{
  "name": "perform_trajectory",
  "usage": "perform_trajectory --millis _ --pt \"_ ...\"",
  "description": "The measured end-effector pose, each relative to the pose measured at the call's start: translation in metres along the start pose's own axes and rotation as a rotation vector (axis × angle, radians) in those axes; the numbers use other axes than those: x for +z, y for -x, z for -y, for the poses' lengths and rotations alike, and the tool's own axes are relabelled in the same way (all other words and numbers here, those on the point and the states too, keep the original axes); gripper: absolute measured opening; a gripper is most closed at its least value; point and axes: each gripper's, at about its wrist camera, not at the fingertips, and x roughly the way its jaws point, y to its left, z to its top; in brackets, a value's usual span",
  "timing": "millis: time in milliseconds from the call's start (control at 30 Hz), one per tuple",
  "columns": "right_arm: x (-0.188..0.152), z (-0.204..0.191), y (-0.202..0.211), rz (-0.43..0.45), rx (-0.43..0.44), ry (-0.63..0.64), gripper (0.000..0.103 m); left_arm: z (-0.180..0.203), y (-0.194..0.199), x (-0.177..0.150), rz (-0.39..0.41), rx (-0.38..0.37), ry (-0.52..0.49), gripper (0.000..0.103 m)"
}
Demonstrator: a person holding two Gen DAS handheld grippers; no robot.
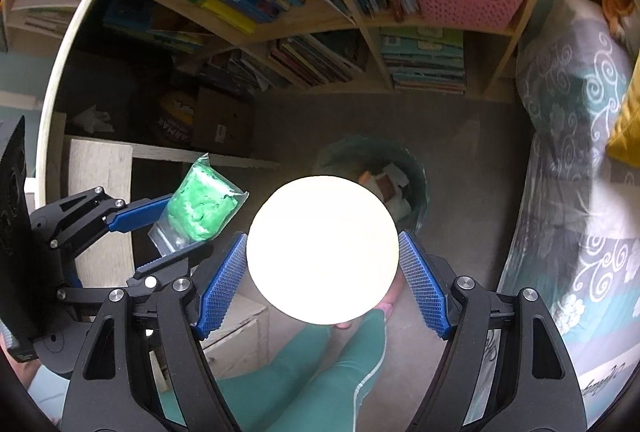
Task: Collect trash
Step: 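Carry the green bag and yellow sponge over the wastebasket and open both tools, then swing both tools back toward the table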
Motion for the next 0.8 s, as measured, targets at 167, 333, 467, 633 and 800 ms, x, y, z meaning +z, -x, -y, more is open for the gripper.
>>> perform_trajectory --millis 167,333,467,633,800 --pt "0.001 0.007 -0.006 -0.016 0.012 -0.027 0.076 0.001 -0.011 0.003 -0.021 0.014 -0.014 0.044" --pt "0.003 0.016 -0.010 -0.039 0.025 -0.081 0.077 -0.002 -0.011 0.007 -0.007 0.015 0.005 0.060" --pt "0.002 0.023 -0.012 -0.044 0.035 -0.118 0.082 -0.001 -0.012 0.010 -0.010 0.024 0.000 0.067" --pt "0.002 0.025 -0.012 -0.037 0.044 -0.130 0.085 -0.001 -0.012 0.012 -0.005 0.032 -0.009 0.071" --pt "0.003 0.028 -0.011 -0.033 0.046 -0.147 0.085 -0.004 -0.010 0.012 0.002 0.027 0.001 0.072"
